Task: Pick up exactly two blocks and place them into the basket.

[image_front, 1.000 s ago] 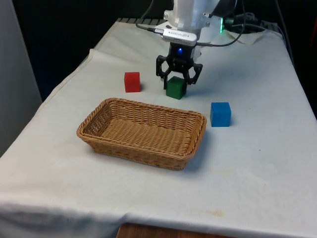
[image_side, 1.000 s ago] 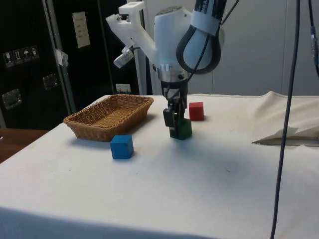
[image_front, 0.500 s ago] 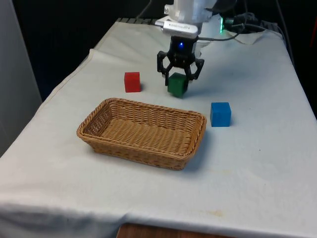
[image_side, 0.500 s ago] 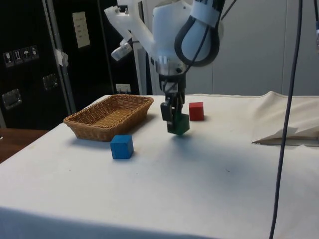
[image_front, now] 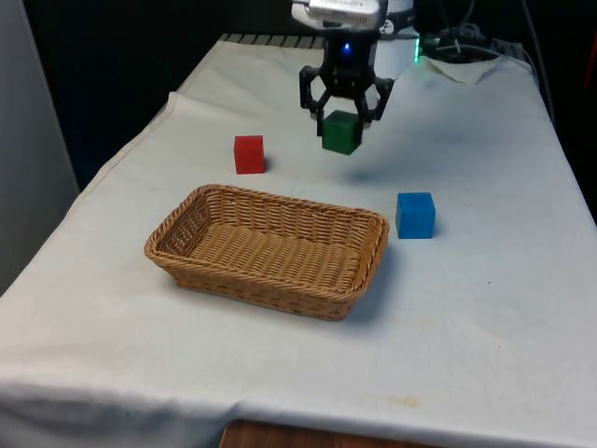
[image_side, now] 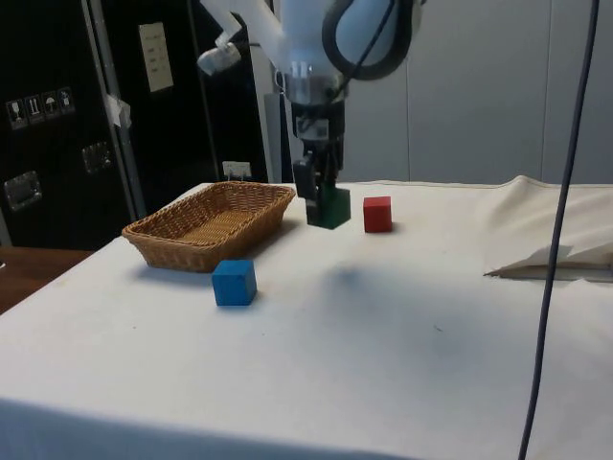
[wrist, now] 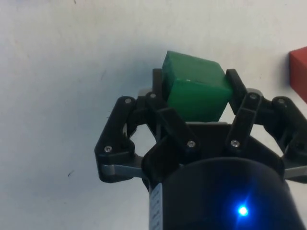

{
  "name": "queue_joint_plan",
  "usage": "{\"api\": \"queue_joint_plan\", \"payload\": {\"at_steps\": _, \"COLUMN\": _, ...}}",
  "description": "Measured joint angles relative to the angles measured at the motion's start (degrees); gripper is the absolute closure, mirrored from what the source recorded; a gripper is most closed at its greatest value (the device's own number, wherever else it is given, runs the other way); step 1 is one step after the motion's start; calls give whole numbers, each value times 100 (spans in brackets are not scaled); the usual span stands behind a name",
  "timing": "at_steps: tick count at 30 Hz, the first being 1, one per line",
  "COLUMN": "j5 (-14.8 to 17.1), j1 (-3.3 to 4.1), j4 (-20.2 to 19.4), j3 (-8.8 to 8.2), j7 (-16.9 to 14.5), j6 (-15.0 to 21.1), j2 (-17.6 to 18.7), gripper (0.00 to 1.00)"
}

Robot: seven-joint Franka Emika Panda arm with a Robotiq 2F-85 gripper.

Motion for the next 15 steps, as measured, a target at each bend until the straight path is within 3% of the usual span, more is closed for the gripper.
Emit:
{"api": "queue_joint_plan", "payload": {"at_steps": 6, "j5": 0, "j1": 0, "j4": 195, "j3": 6, "j7": -40, "j6": -298, "j2": -155, "gripper": 81}}
{"api": "queue_joint_plan", "payload": {"at_steps": 15, "j5": 149, "j1": -17, "j4": 647, "j3": -34, "j7": -378, "j6": -751, "j2": -223, "gripper": 81}}
